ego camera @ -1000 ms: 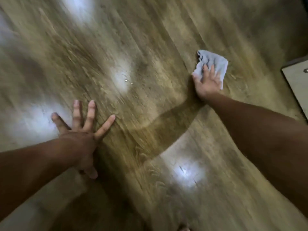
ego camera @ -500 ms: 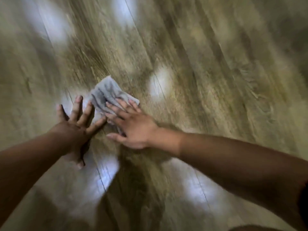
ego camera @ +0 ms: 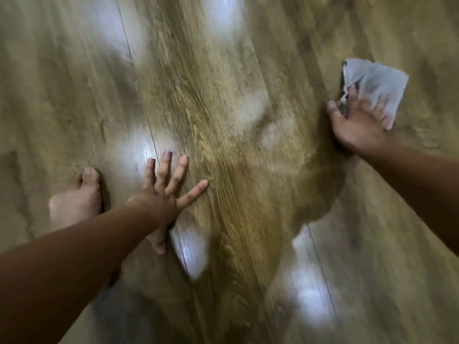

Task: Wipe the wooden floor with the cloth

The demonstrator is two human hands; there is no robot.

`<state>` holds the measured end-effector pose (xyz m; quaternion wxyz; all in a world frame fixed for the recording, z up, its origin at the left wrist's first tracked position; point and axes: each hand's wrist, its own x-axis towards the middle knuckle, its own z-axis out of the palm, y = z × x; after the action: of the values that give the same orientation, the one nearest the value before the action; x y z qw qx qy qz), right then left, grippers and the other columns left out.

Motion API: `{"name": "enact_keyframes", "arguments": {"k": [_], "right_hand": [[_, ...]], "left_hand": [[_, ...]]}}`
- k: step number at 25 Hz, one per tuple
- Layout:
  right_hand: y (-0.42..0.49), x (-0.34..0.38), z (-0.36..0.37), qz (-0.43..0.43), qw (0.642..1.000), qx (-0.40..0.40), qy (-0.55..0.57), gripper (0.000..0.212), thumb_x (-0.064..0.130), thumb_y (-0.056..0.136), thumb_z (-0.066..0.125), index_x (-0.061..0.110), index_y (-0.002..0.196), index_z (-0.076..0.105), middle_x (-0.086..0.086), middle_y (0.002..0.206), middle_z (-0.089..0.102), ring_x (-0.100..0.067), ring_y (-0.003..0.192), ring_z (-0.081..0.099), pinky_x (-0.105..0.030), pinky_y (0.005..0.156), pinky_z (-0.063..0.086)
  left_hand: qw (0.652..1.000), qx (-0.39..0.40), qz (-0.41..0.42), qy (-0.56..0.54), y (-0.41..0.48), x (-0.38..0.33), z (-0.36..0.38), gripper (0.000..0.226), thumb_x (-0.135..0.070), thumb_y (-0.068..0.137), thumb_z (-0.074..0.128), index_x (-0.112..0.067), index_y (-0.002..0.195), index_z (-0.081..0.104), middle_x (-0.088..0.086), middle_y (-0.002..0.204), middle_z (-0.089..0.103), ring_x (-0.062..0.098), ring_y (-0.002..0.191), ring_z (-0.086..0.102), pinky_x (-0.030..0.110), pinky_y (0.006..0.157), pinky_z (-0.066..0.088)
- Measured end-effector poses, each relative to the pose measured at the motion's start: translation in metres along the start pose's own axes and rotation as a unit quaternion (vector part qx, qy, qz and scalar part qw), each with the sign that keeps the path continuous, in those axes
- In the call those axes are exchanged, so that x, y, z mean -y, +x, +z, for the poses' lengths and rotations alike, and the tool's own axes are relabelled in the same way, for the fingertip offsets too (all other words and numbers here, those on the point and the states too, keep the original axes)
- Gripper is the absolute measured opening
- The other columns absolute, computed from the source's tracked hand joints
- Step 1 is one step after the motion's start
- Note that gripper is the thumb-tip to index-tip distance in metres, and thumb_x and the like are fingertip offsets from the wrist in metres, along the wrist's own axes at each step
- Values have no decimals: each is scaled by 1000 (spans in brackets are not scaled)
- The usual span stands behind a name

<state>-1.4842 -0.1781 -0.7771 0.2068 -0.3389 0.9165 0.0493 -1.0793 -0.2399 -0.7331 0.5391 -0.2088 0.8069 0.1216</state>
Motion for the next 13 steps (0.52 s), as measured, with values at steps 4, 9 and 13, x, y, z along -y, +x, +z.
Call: {"name": "enact_keyframes", "arguments": {"k": [4,9,13], "right_hand": [[-75,130,44,-243,968,-55,-33,86,72,90,15,21,159,6,-12,163,-14,-37,144,-25,-55,111,-27],[-164,293,75,-474,868,144,-40,60,59,99,25,37,155,20,9,166,3,-25,151,-15,-54,119,-12],[-62,179,44,-397,917,30,2,55,59,94,21,45,146,34,4,158,35,-27,145,32,-50,115,29]], "left_hand": [[999,35,28,-23,1,2,2,165,-68,54,84,-30,113,-66,33,119,-66,64,111,-54,81,103,-14],[982,29,-47,-183,8,-3,-31,70,-44,82,75,3,80,23,49,138,23,10,71,-6,70,115,-6],[999,6,-11,-53,2,4,-3,163,-64,57,84,-31,113,-65,33,119,-66,60,107,-57,81,102,-17]]}}
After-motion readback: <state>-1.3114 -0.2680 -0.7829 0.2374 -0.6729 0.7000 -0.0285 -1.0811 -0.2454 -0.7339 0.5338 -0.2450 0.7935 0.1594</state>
